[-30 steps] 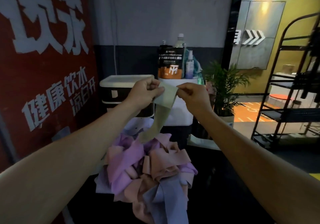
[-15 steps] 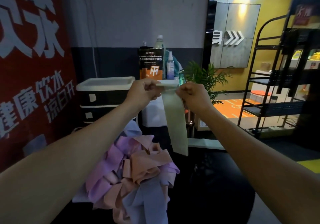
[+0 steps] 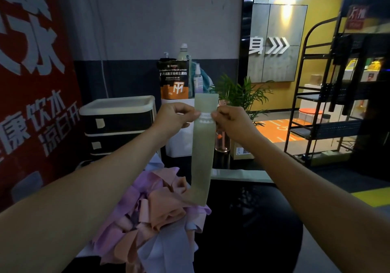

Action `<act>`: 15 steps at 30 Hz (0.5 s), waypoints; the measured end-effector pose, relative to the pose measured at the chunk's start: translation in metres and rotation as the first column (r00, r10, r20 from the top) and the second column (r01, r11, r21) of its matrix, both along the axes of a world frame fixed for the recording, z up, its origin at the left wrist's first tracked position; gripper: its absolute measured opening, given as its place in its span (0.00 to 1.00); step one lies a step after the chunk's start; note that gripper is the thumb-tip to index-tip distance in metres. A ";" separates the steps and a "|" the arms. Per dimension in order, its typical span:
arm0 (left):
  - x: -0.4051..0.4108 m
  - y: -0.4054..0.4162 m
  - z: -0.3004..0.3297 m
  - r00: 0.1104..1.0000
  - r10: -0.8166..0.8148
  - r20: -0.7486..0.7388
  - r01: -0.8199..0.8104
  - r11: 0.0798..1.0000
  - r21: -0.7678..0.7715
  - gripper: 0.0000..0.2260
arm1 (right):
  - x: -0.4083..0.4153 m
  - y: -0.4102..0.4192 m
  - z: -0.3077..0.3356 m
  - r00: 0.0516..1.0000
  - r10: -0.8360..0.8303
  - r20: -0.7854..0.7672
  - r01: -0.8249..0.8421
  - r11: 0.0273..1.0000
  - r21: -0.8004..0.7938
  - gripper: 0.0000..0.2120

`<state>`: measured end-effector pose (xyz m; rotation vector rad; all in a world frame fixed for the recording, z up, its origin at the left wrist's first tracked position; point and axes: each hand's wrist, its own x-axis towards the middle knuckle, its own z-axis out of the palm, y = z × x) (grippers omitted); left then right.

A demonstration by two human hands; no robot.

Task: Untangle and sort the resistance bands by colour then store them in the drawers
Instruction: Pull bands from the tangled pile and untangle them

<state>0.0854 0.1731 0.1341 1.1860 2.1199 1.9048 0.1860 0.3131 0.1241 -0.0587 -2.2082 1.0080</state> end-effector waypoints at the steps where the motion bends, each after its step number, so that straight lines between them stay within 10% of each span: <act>1: 0.000 0.003 -0.002 1.000 0.003 0.015 -0.003 1.000 0.001 0.02 | 0.000 0.002 -0.001 1.000 -0.011 0.003 0.011 1.000 0.010 0.13; 15: 0.009 0.034 0.005 0.990 -0.116 0.083 0.105 0.986 0.126 0.10 | 0.007 0.024 -0.030 0.969 0.009 0.248 -0.002 1.000 -0.027 0.13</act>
